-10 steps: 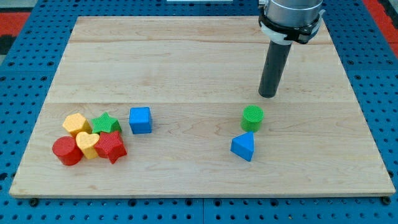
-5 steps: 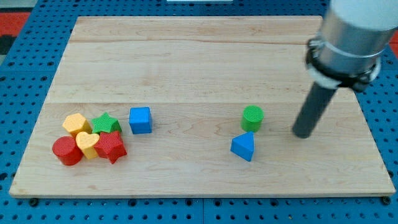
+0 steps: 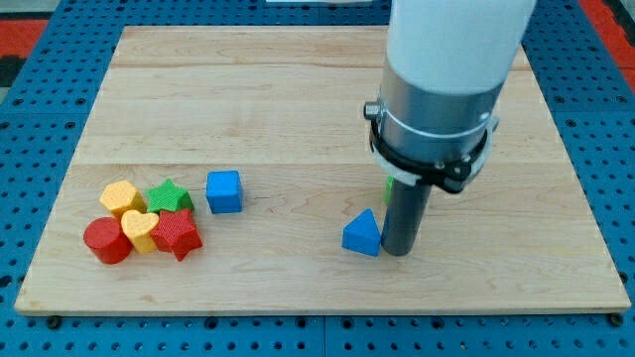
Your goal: Move blue blocks upwards
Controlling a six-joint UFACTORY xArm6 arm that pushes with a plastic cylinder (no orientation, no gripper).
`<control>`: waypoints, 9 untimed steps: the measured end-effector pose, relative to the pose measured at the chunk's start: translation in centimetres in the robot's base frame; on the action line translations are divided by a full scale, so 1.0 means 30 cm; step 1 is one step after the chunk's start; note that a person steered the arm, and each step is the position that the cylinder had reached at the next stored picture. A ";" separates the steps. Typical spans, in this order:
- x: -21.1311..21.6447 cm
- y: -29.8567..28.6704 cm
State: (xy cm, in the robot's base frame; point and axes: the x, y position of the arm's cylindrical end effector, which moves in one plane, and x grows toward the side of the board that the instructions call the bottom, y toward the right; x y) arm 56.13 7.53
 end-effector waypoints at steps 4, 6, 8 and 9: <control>-0.085 -0.397; -0.120 -0.536; -0.378 -0.651; -0.472 -0.710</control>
State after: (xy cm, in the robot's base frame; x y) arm 41.97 -13.76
